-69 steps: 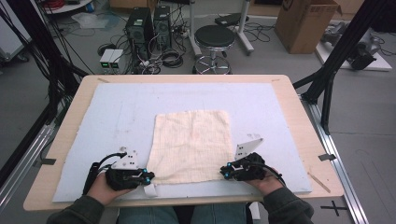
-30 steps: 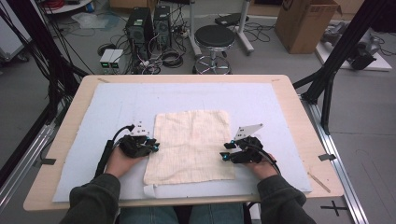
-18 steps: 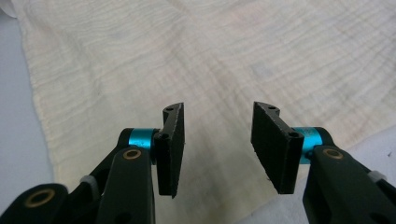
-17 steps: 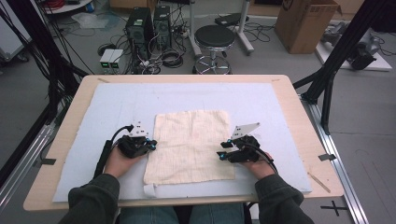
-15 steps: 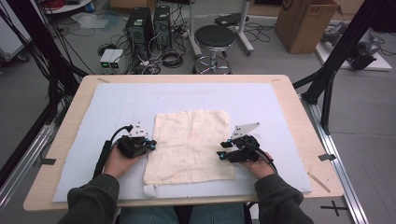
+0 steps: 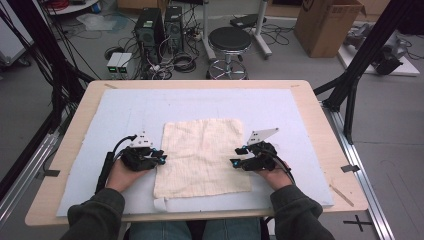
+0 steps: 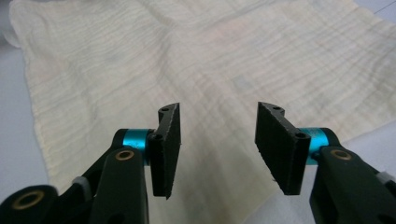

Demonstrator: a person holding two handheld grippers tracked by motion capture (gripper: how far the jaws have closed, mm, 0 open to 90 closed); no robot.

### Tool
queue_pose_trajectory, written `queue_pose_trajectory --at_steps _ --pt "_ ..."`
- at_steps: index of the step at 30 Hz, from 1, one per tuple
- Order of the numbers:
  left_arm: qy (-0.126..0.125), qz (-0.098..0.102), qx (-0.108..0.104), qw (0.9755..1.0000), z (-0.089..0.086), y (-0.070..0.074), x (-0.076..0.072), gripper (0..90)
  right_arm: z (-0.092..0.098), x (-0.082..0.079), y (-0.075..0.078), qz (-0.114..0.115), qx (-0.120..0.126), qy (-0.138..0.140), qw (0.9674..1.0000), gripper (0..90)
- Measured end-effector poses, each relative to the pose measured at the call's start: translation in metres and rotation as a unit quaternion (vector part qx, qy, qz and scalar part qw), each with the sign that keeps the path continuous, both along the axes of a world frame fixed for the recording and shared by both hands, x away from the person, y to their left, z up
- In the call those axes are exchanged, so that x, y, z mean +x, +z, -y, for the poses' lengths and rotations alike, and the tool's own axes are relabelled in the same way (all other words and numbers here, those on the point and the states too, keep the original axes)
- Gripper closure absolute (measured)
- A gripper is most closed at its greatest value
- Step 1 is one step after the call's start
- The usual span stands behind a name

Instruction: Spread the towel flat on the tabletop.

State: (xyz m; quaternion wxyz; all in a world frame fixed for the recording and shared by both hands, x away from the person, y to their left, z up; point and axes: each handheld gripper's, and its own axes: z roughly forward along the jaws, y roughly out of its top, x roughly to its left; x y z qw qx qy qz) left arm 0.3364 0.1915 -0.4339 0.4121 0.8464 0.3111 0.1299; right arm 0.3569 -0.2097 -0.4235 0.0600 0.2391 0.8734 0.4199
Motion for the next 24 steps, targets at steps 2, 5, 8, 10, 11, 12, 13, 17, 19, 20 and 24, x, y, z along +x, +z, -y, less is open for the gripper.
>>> queue_pose_trajectory --at_steps 2,5,8,10,11,12,13,17,19,20,24 --pt "-0.005 0.002 0.003 1.0 0.001 0.002 -0.003 63.0 0.001 0.002 0.0 0.001 0.006 -0.005 1.0 47.1" --pt "-0.006 0.004 -0.009 0.9999 0.0 0.006 -0.006 59.0 0.002 0.004 -0.001 -0.005 0.009 -0.016 0.9998 43.2" --pt "-0.004 0.005 -0.024 0.9997 -0.004 0.009 -0.008 55.9 0.002 0.005 -0.001 0.0 0.012 -0.024 0.9997 39.7" --pt "-0.001 0.009 -0.035 0.9993 -0.006 0.013 -0.01 55.1 0.002 0.004 0.0 -0.002 0.017 -0.03 0.9994 37.7" --pt "-0.001 0.009 -0.042 0.9991 -0.007 0.014 -0.011 54.5 0.003 0.004 0.0 -0.004 0.02 -0.032 0.9993 36.1" --pt "-0.002 0.011 -0.045 0.9989 -0.008 0.015 -0.011 53.7 0.003 0.003 0.0 -0.006 0.021 -0.035 0.9991 34.7" --pt "-0.002 0.013 -0.049 0.9987 -0.009 0.016 -0.013 53.4 0.003 0.003 0.0 -0.007 0.02 -0.036 0.9991 33.6" --pt "0.005 0.014 -0.055 0.9984 -0.013 0.018 -0.013 50.5 0.005 0.001 0.001 -0.003 0.021 -0.044 0.9988 29.8" --pt "0.009 0.013 -0.059 0.9981 -0.014 0.018 -0.013 48.7 0.005 0.0 0.002 0.002 0.02 -0.05 0.9986 28.2" --pt "0.01 0.014 -0.061 0.998 -0.014 0.019 -0.013 48.1 0.005 0.0 0.002 0.004 0.018 -0.051 0.9985 27.6" --pt "0.014 0.016 -0.067 0.9975 -0.012 0.019 -0.013 46.8 0.005 0.002 0.001 0.002 0.021 -0.055 0.9982 27.5"
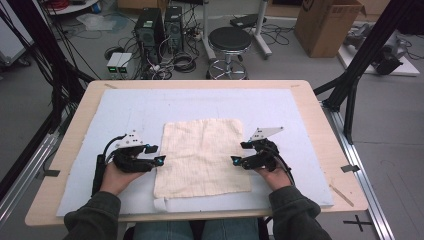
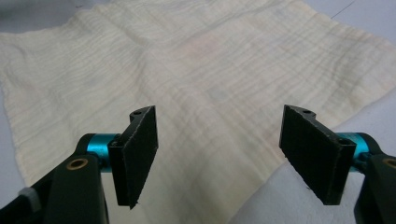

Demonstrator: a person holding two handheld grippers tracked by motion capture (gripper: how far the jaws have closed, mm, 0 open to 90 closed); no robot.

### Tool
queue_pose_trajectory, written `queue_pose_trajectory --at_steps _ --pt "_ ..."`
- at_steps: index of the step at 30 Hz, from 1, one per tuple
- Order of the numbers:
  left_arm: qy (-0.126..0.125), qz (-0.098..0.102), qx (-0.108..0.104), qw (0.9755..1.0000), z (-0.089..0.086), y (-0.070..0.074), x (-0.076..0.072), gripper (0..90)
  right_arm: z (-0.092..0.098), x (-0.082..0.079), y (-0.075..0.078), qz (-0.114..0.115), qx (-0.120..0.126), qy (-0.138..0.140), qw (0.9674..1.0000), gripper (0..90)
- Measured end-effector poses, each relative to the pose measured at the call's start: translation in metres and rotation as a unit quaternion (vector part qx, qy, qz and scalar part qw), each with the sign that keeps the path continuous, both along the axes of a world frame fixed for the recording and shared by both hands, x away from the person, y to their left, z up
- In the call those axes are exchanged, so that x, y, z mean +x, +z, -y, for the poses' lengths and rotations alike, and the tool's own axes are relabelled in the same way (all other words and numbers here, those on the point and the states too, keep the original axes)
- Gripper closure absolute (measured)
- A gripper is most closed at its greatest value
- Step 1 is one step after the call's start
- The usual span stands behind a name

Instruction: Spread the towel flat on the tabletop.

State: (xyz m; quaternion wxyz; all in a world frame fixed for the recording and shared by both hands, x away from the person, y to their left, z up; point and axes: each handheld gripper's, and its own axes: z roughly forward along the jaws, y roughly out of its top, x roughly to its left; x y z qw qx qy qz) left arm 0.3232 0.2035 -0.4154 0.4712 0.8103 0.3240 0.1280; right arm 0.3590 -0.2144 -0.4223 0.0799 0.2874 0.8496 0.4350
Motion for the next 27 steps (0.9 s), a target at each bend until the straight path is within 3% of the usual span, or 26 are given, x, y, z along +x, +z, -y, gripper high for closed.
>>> queue_pose_trajectory --at_steps 4,7,9,11,13,22,24,27 --pt "0.005 -0.003 -0.001 1.0 0.002 0.0 0.003 45.8 0.002 0.004 0.0 0.0 0.005 0.001 1.0 27.5" --pt "0.011 -0.007 -0.006 0.9999 0.004 0.002 0.007 45.3 0.004 0.01 0.002 -0.013 0.008 0.001 0.9999 27.5" --pt "0.012 -0.007 0.006 0.9999 0.006 0.004 0.011 45.3 0.004 0.014 0.005 -0.011 0.003 0.002 0.9999 27.5" --pt "0.018 -0.013 -0.01 0.9997 0.007 0.006 0.015 45.3 0.002 0.018 0.008 -0.01 -0.002 0.005 0.9999 27.5" --pt "0.018 -0.016 -0.002 0.9997 0.007 0.008 0.018 45.3 0.001 0.022 0.013 -0.008 -0.001 0.005 1.0 27.5" --pt "0.031 -0.023 -0.021 0.999 0.005 0.02 0.034 45.0 -0.004 0.041 0.025 -0.011 0.007 0.008 0.9999 27.6" --pt "0.033 -0.03 -0.016 0.9989 0.004 0.021 0.038 45.0 -0.003 0.046 0.026 -0.017 0.01 0.005 0.9998 27.6" --pt "0.032 -0.026 -0.02 0.9989 0.004 0.025 0.041 44.7 -0.001 0.051 0.029 -0.019 0.012 0.002 0.9997 27.6"
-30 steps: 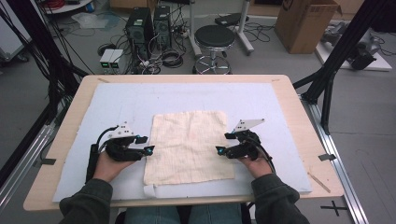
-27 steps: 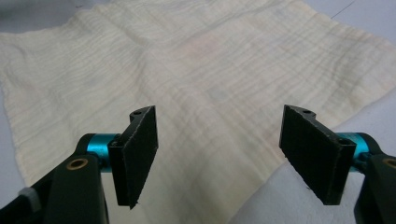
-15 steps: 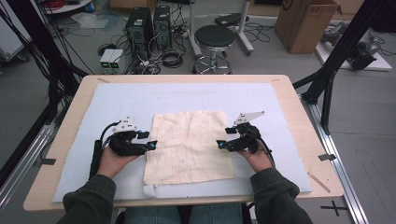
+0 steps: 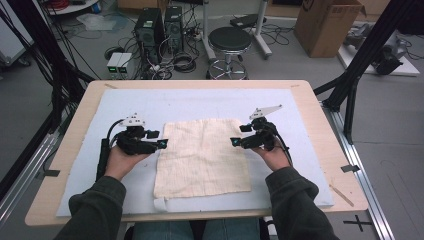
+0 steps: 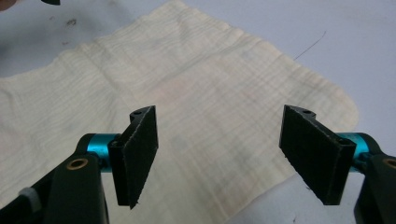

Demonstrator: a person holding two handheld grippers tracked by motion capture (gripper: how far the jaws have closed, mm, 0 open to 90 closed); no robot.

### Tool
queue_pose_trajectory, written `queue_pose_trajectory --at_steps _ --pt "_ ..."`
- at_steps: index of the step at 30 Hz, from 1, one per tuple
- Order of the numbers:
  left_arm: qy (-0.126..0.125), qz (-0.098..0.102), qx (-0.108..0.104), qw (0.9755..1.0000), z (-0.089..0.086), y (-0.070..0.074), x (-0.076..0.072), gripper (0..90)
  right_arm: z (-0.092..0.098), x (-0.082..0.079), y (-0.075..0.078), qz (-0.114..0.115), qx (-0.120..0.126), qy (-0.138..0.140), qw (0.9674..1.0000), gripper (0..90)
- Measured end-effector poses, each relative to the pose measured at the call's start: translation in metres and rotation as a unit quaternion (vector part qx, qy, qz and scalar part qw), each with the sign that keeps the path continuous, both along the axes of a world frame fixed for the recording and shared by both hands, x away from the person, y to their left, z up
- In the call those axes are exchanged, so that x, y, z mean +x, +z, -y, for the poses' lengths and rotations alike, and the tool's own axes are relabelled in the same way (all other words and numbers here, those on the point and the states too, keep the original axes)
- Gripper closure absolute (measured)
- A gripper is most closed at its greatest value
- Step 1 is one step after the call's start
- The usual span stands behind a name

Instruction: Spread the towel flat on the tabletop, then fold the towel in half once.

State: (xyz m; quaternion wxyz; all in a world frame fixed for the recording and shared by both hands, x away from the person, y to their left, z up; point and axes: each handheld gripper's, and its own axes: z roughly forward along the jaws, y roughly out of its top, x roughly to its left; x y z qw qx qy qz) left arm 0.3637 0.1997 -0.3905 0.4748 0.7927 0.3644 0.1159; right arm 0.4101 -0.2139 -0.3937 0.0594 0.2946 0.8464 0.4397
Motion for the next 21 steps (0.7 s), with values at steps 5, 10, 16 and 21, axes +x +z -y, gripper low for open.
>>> queue_pose_trajectory --at_steps 5,10,16,21 --pt "0.002 0.003 0.003 1.0 0.001 0.001 0.002 44.7 0.002 0.002 0.0 0.002 0.0 -0.001 1.0 27.8" --pt "0.0 0.0 0.007 1.0 0.003 -0.001 0.004 44.9 0.002 0.005 0.0 0.006 -0.003 -0.003 1.0 28.1" --pt "0.02 -0.004 -0.005 0.9998 0.0 -0.002 0.014 46.5 0.008 0.012 -0.002 -0.003 -0.004 -0.01 0.9999 28.5" --pt "0.024 -0.001 0.002 0.9997 0.003 0.005 0.025 46.6 0.006 0.022 0.015 0.008 -0.016 -0.012 0.9998 28.8"
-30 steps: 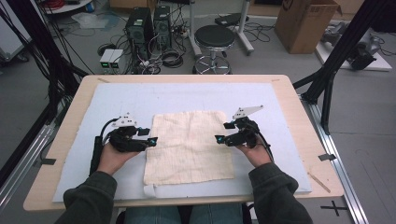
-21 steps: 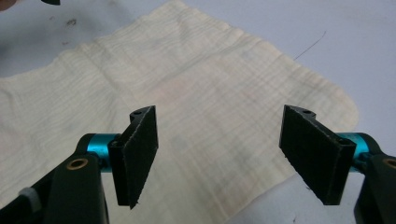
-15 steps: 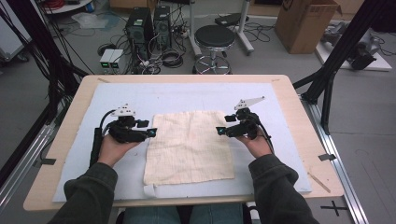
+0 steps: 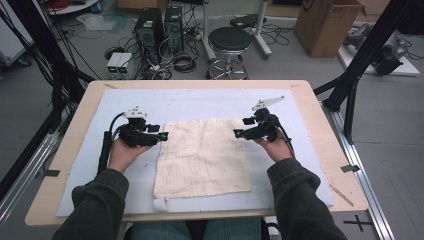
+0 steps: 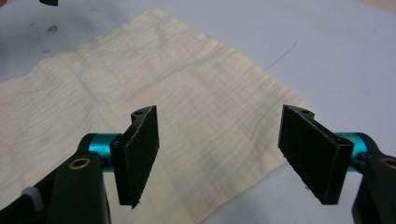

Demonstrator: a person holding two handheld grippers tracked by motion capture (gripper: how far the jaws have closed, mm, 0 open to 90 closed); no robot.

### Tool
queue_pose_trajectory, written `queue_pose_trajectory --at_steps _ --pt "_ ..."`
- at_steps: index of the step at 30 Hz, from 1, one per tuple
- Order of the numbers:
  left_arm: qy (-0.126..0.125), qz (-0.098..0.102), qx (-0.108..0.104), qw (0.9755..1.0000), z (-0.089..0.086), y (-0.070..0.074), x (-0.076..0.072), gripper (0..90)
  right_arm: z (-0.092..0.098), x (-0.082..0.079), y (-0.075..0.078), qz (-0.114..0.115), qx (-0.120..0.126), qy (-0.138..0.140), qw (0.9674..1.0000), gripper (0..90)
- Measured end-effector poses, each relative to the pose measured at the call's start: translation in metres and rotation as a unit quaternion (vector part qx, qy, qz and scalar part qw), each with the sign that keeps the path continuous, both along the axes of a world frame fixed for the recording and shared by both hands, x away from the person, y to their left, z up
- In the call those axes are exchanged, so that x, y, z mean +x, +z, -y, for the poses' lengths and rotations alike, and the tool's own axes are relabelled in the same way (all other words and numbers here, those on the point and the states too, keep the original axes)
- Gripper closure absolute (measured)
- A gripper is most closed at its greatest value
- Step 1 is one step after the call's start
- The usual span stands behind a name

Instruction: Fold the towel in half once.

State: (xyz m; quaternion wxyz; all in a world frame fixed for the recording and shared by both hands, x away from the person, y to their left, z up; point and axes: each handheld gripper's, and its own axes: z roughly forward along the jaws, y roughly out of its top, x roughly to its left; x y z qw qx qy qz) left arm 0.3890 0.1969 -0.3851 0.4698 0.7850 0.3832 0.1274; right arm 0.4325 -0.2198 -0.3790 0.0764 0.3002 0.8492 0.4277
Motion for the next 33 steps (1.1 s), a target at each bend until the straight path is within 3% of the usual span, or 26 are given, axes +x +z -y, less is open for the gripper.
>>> queue_pose_trajectory --at_steps 2,5,7,13,18,24,33 --pt "0.007 0.007 0.001 1.0 0.0 0.003 0.004 47.3 0.0 0.006 0.006 -0.002 0.0 -0.002 1.0 29.1" --pt "0.017 0.002 0.004 0.9998 0.0 0.002 0.012 47.8 0.0 0.015 0.009 0.003 0.003 -0.006 1.0 31.5" --pt "0.028 -0.001 0.005 0.9996 -0.001 0.0 0.018 47.8 0.0 0.02 0.008 -0.005 0.003 -0.013 0.9999 32.6" --pt "0.062 0.003 0.001 0.9981 0.0 -0.009 0.031 50.1 -0.002 0.032 -0.004 -0.004 -0.001 -0.025 0.9997 39.9" --pt "0.084 -0.015 0.013 0.9963 0.0 -0.024 0.043 52.5 0.0 0.042 -0.014 -0.012 -0.005 -0.042 0.999 44.9" --pt "0.104 -0.022 0.021 0.9942 0.004 -0.039 0.053 55.4 0.004 0.052 -0.026 -0.016 -0.008 -0.071 0.9973 54.6" --pt "0.117 -0.047 0.042 0.9912 0.013 -0.052 0.066 57.7 0.003 0.065 -0.05 -0.051 -0.025 -0.102 0.9932 59.2"
